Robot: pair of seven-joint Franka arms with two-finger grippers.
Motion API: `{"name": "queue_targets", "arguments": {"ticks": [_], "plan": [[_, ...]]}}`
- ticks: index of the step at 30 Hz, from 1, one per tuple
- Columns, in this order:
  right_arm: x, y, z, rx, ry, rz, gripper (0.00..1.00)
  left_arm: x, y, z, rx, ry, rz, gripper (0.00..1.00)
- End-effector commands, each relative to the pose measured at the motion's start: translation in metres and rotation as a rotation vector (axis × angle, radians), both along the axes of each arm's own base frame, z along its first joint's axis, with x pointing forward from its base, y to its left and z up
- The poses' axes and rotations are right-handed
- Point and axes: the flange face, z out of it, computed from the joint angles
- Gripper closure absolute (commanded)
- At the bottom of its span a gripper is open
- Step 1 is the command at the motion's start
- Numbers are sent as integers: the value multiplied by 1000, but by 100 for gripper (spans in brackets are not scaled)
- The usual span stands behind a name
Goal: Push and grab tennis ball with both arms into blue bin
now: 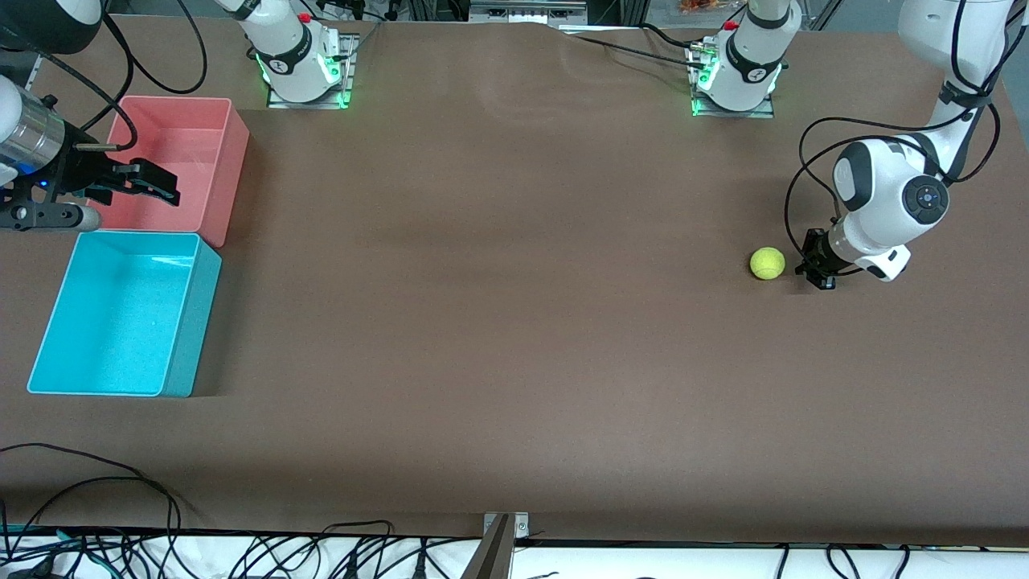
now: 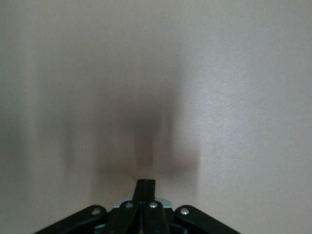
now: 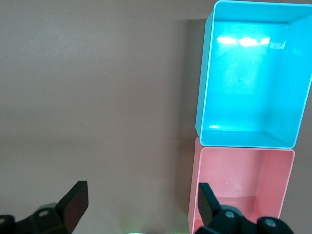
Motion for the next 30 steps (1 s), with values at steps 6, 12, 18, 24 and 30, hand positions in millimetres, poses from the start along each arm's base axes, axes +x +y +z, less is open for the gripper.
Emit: {"name": "queue_targets", "arguments": {"ticks": [6, 12, 18, 24, 30], "plan": [[1, 2, 5, -1, 6, -4, 0, -5, 8, -3, 22, 4, -26, 100], [0, 3, 6, -1, 4, -1, 0, -10, 36, -2, 60, 11, -52, 100], [0, 2, 4, -1, 7, -3, 0, -17, 65, -2, 105, 21, -85, 100], [0, 2, 5, -1, 7, -3, 0, -21, 77, -2, 123, 25, -96, 100], [0, 2, 5, -1, 6, -4, 0, -19, 59, -4, 117, 25, -85, 100]]}}
